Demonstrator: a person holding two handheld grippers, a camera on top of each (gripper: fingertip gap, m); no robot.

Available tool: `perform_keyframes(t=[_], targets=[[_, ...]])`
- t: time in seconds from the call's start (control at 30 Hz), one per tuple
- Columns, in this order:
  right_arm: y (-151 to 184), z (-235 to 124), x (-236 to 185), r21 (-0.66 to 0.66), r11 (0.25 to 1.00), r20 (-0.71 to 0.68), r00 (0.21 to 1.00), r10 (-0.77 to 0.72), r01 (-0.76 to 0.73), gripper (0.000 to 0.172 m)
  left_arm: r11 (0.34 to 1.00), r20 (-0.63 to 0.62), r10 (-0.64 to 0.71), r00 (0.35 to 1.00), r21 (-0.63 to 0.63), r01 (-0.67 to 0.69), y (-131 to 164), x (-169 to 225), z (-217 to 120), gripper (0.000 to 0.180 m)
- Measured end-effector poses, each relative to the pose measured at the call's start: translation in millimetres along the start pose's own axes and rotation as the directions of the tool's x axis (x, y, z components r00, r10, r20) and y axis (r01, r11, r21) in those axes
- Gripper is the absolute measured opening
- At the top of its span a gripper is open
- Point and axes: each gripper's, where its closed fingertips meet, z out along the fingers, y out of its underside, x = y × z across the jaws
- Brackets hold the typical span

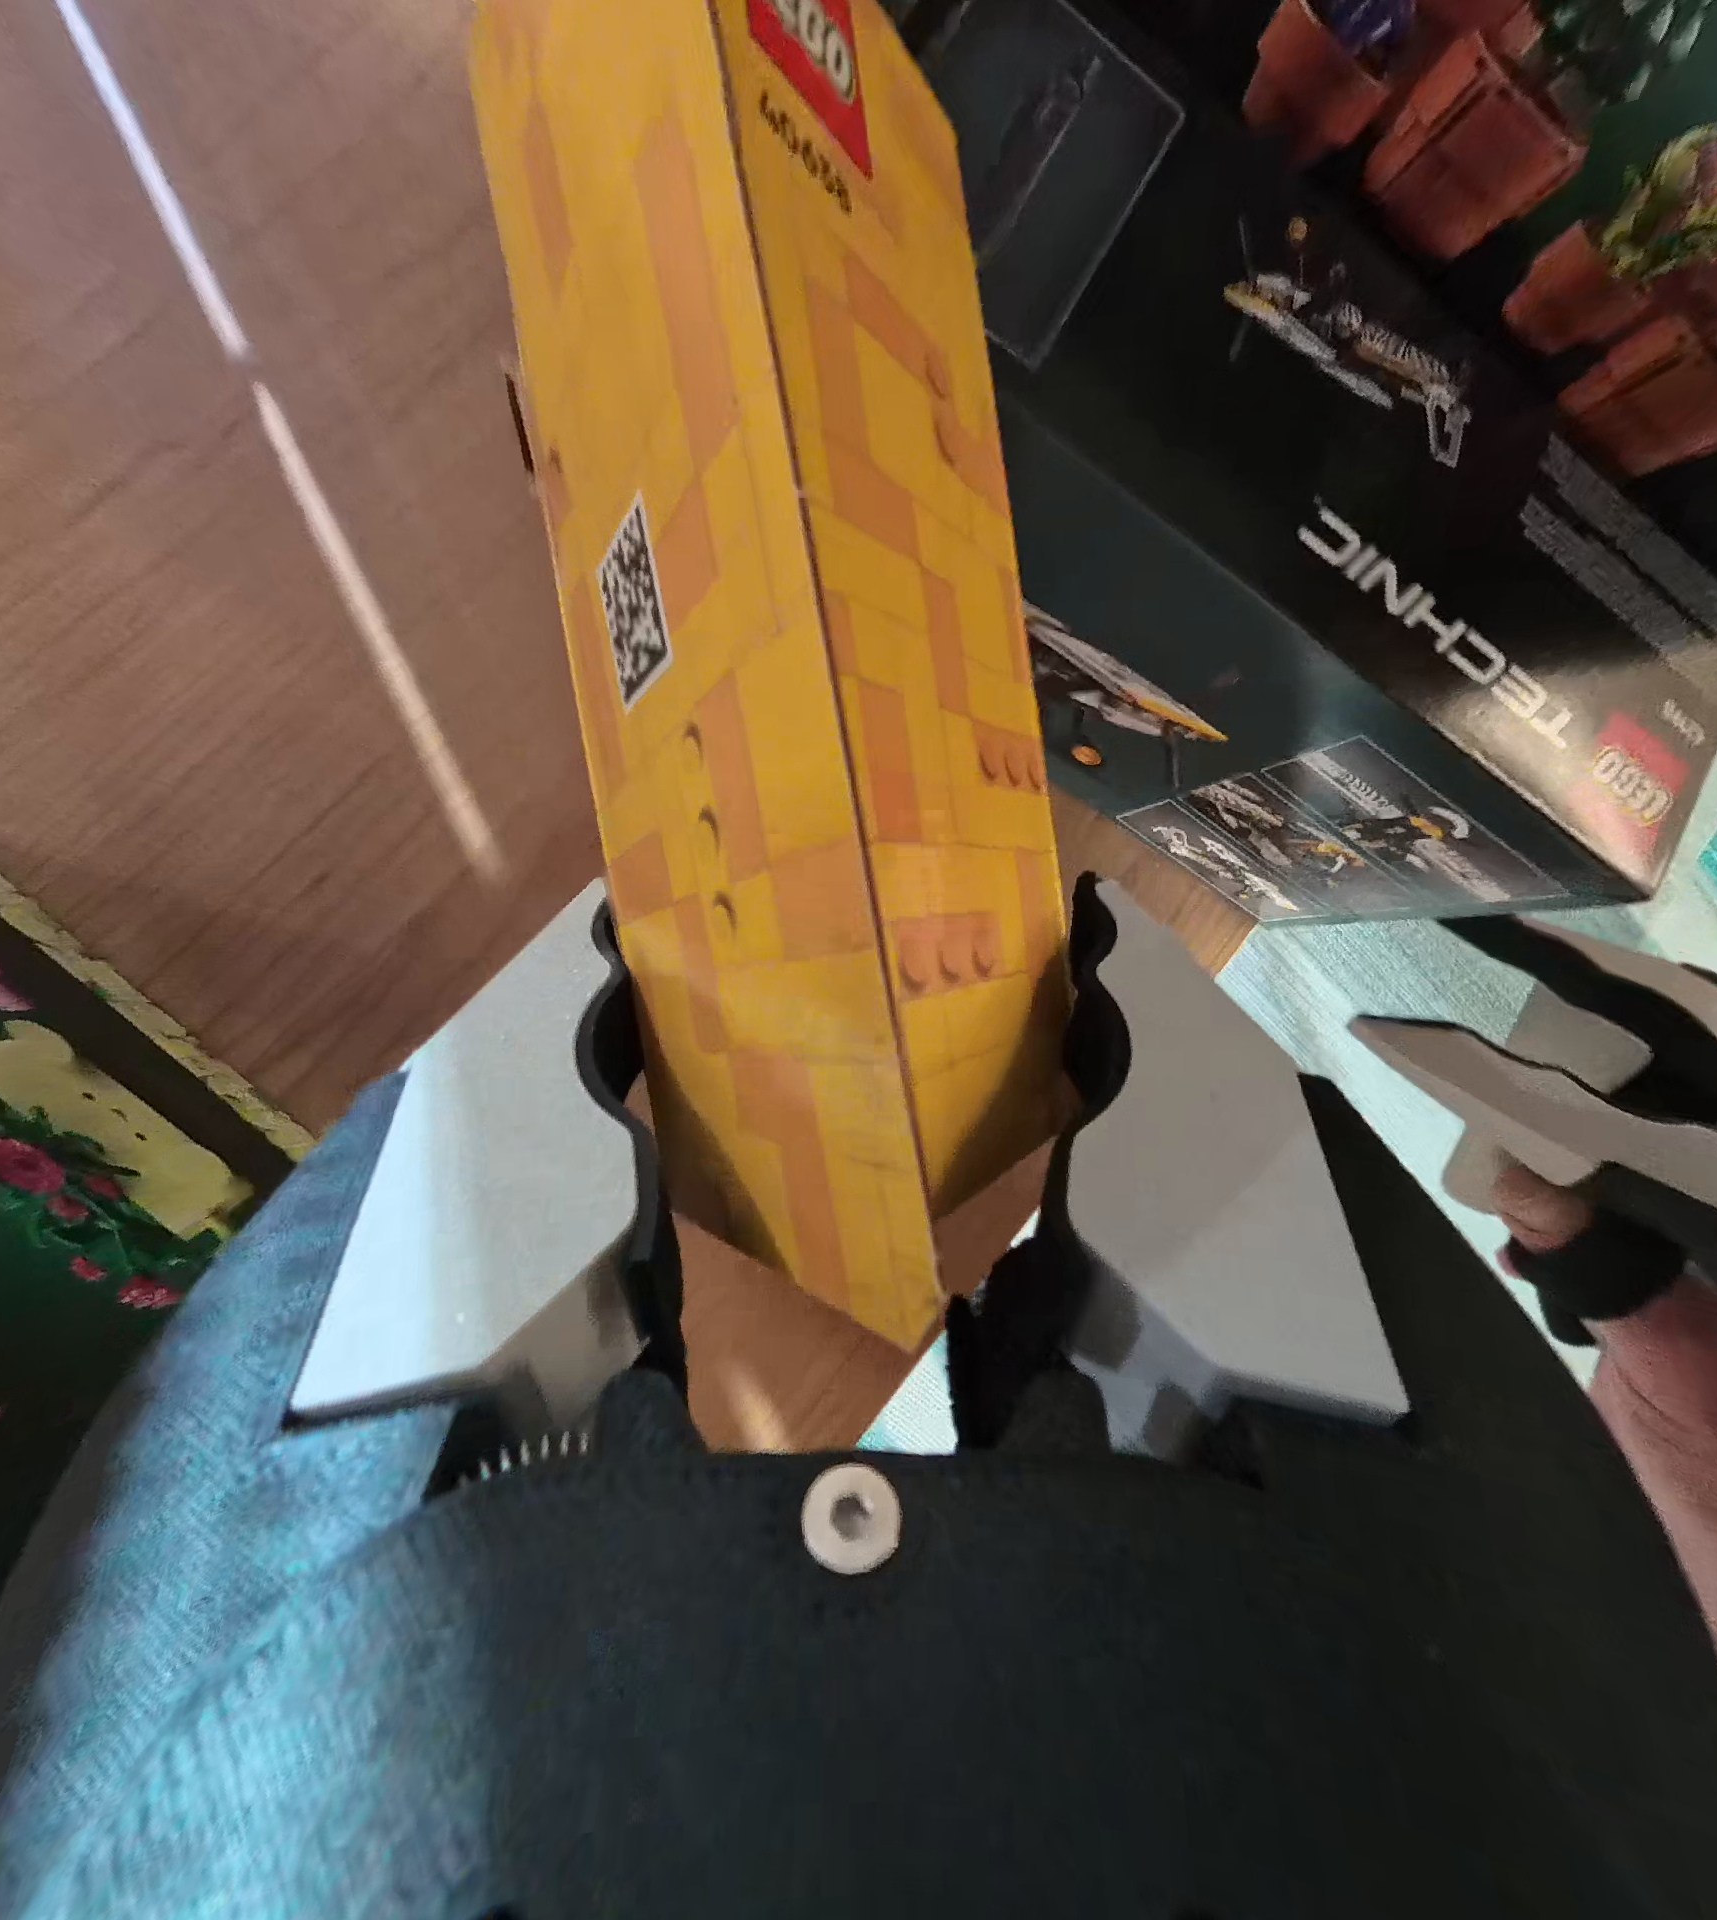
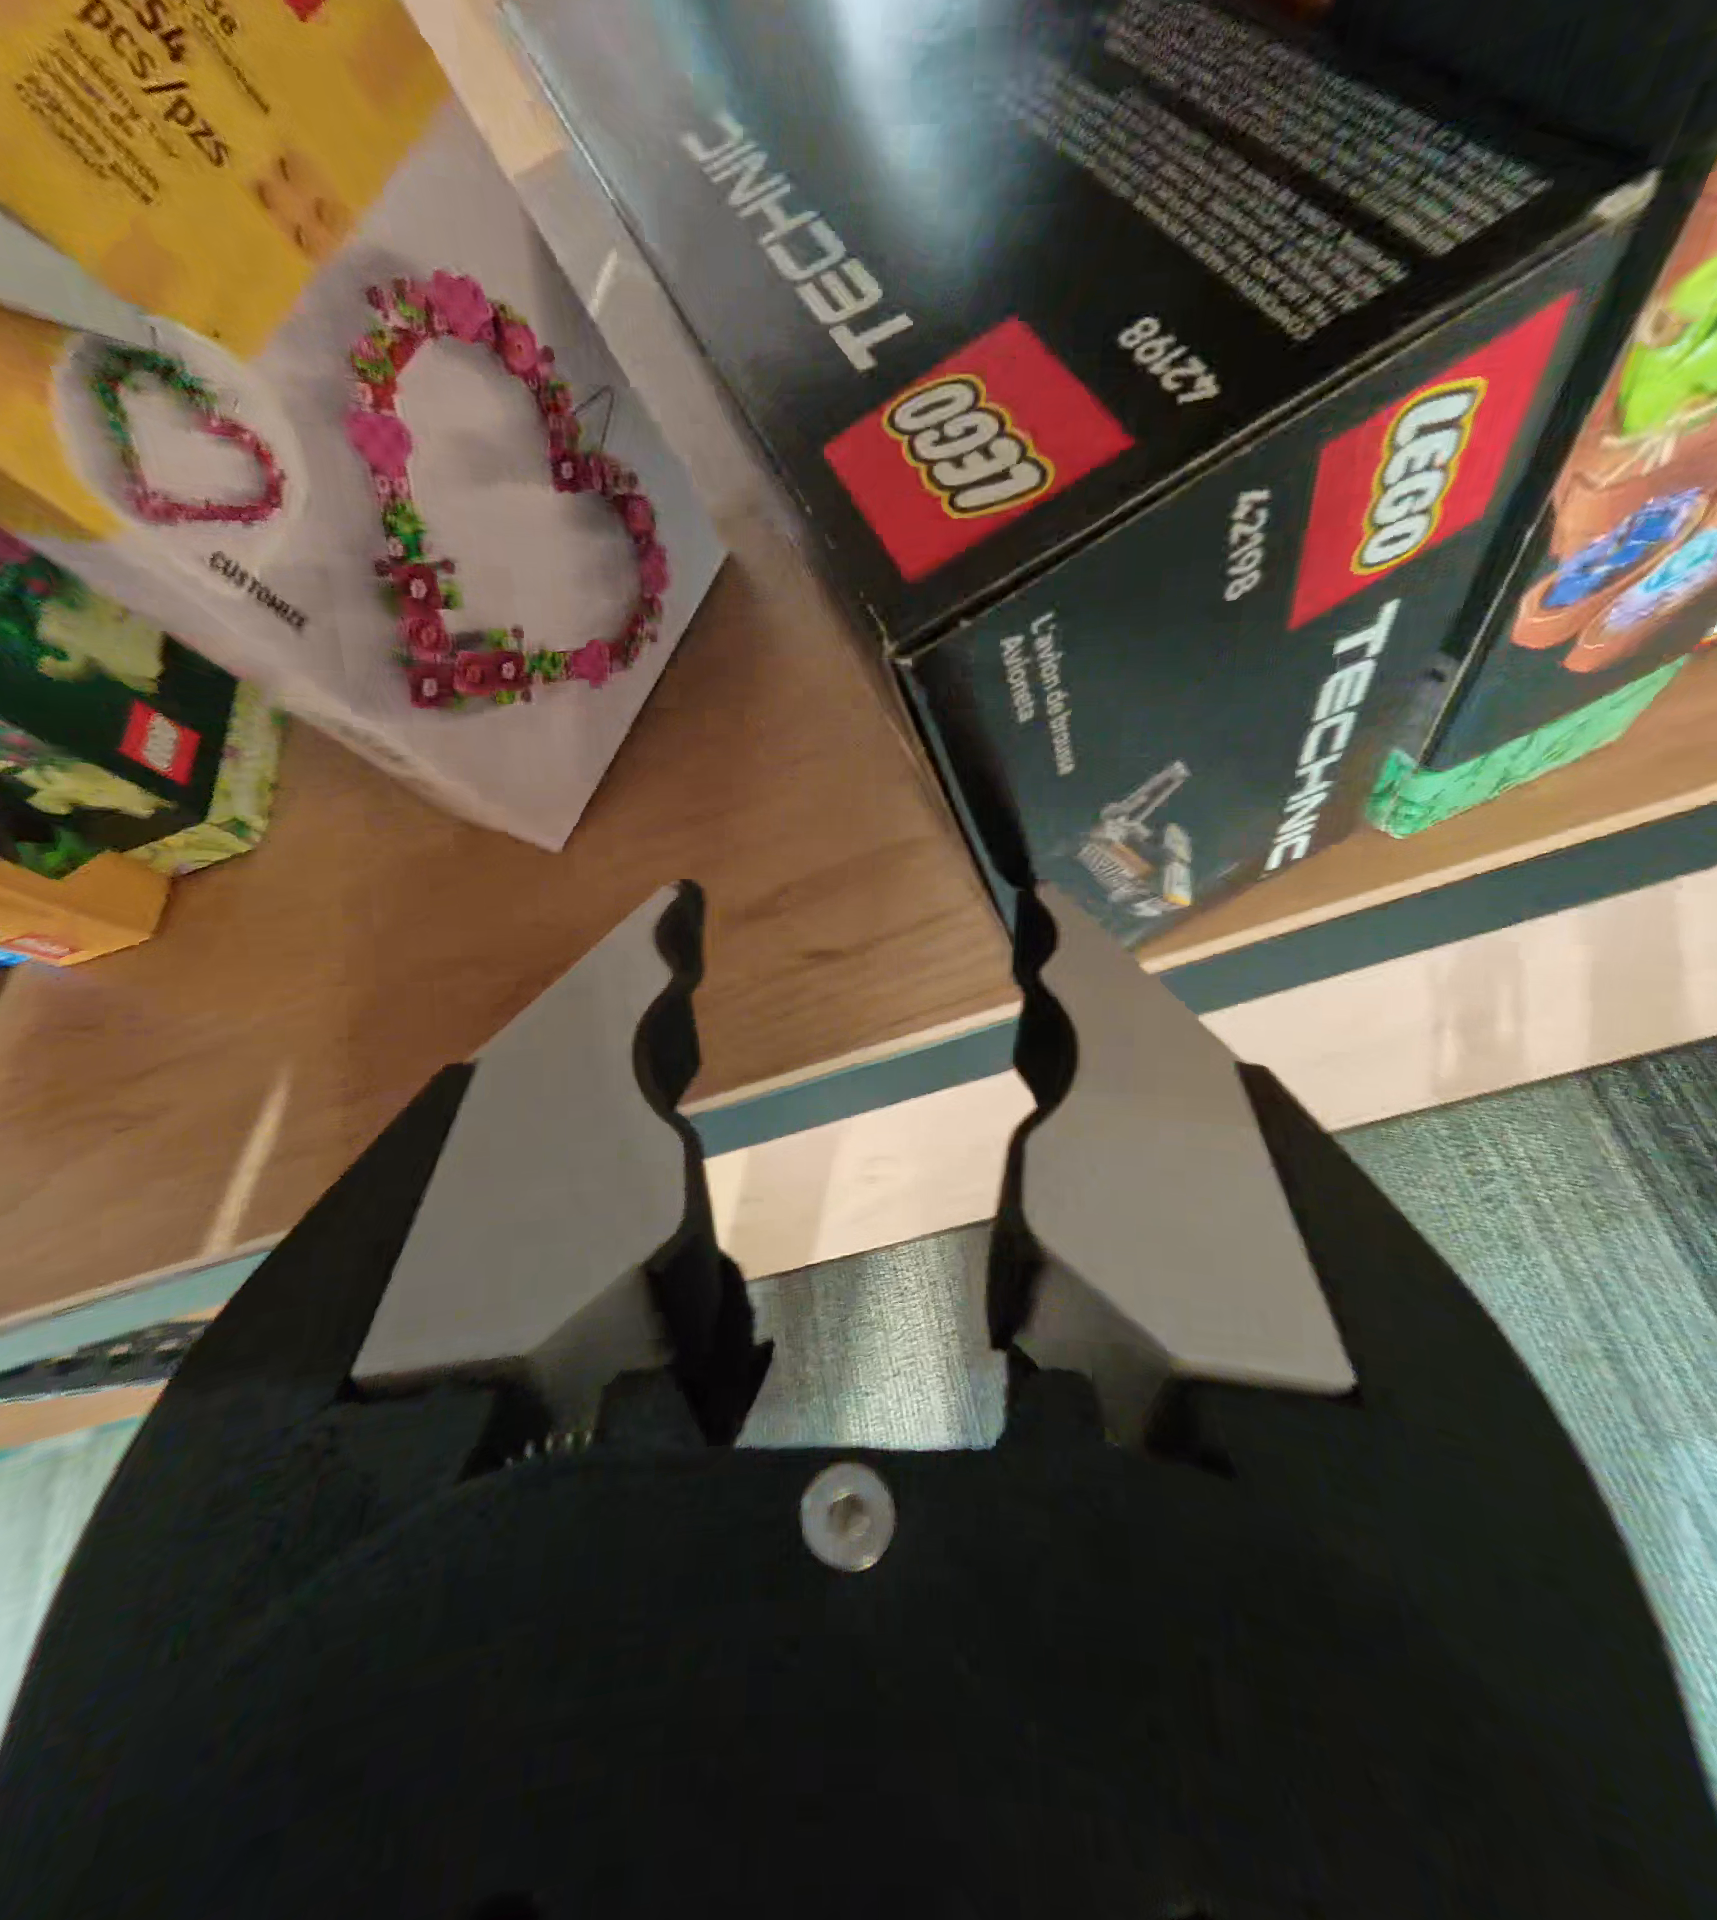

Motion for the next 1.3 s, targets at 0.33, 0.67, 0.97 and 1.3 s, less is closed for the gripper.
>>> perform_keyframes(t=[0.33, 0.67, 0.97, 1.3], targets=[[-18, 18, 3, -0.03, 0.999, 0.016, 0.999, -0.036, 0.036, 0.019, 0.999, -0.016, 0.014, 1.0, 0.029, -0.014, -22, 26, 22, 0.08], [-23, 7, 4, 0.014, 1.0, 0.099, 0.995, -0.018, 0.016, 0.028, 1.0, -0.014, -0.014, 1.0, 0.019, 0.015, -20, 24, 21, 0.088], [14, -73, -43, 0.055, 0.984, 0.221, 0.959, -0.175, 0.167, 0.039, 0.999, 0.011, -0.046, 0.999, -0.001, 0.046, 22, 14, -4, 0.133], [61, -115, -122, 0.06, 0.96, 0.395, 0.877, -0.273, 0.272, 0.049, 0.973, -0.015, 0.153, 0.988, -0.173, -0.154, 161, 42, -70, 0.111]])
